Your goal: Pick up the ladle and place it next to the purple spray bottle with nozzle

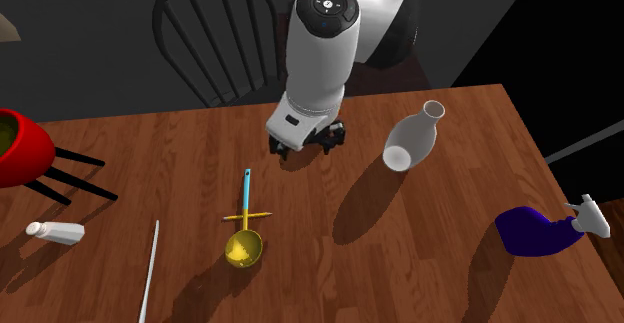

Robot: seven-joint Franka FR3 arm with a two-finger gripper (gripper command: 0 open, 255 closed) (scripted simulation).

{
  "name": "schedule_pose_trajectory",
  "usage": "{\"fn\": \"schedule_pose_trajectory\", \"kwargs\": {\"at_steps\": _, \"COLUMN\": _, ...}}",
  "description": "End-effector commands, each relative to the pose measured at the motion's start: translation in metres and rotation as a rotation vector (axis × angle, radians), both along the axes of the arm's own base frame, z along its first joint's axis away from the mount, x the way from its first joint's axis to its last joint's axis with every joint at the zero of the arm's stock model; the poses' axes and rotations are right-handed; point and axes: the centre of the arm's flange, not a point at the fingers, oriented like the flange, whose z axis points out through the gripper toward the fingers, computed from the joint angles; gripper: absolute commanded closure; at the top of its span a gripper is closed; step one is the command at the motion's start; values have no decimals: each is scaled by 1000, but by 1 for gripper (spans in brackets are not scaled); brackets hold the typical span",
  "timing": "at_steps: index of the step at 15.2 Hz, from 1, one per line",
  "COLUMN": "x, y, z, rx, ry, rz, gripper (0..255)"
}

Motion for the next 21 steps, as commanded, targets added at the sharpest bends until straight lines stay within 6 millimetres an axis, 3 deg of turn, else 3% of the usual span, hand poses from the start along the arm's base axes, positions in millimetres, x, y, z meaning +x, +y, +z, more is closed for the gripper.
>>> {"fn": "schedule_pose_trajectory", "kwargs": {"at_steps": 1, "x": 10, "y": -17, "z": -15, "rx": -9, "ry": -6, "rz": -11, "gripper": 0}}
{"fn": "schedule_pose_trajectory", "kwargs": {"at_steps": 16, "x": 90, "y": -155, "z": -119, "rx": -72, "ry": -46, "rz": -96, "gripper": 0}}
{"fn": "schedule_pose_trajectory", "kwargs": {"at_steps": 21, "x": 92, "y": -160, "z": -140, "rx": -72, "ry": -47, "rz": -97, "gripper": 0}}
